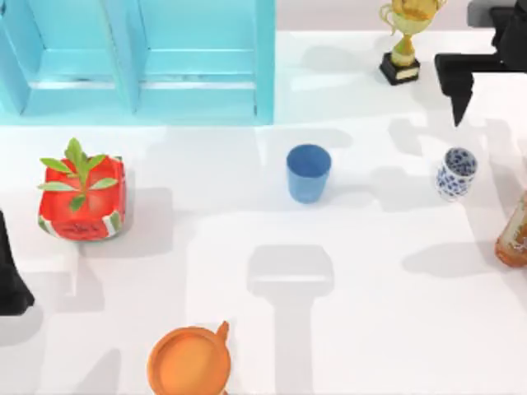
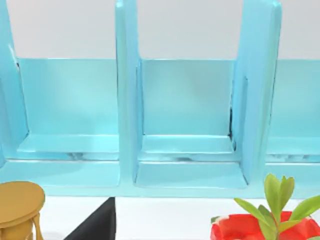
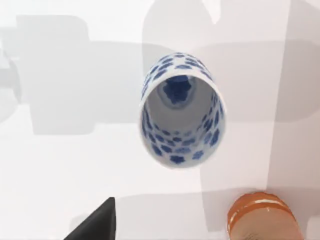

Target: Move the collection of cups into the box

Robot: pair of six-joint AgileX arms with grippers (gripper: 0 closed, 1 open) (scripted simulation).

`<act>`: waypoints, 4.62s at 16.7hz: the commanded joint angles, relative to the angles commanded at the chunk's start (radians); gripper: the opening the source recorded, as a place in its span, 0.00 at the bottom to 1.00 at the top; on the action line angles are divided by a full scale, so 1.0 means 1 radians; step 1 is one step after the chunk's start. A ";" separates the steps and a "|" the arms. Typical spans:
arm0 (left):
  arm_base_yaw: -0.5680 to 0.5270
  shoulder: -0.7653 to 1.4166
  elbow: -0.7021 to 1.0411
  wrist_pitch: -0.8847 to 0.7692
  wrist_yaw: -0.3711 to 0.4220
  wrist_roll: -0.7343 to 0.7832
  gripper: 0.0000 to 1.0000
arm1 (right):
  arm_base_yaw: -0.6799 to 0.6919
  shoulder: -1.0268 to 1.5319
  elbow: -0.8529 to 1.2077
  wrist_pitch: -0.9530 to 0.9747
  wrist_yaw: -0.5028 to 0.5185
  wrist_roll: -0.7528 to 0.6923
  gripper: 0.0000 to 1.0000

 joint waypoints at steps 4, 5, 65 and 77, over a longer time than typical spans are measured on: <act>0.000 0.000 0.000 0.000 0.000 0.000 1.00 | -0.004 0.001 -0.003 0.005 0.000 0.000 1.00; 0.000 0.000 0.000 0.000 0.000 0.000 1.00 | 0.002 0.011 -0.010 0.018 0.000 0.005 1.00; 0.000 0.000 0.000 0.000 0.000 0.000 1.00 | -0.221 -0.030 -0.061 0.026 0.000 -0.223 0.00; 0.000 0.000 0.000 0.000 0.000 0.000 1.00 | -0.503 -0.408 -0.457 0.051 -0.001 -0.511 0.00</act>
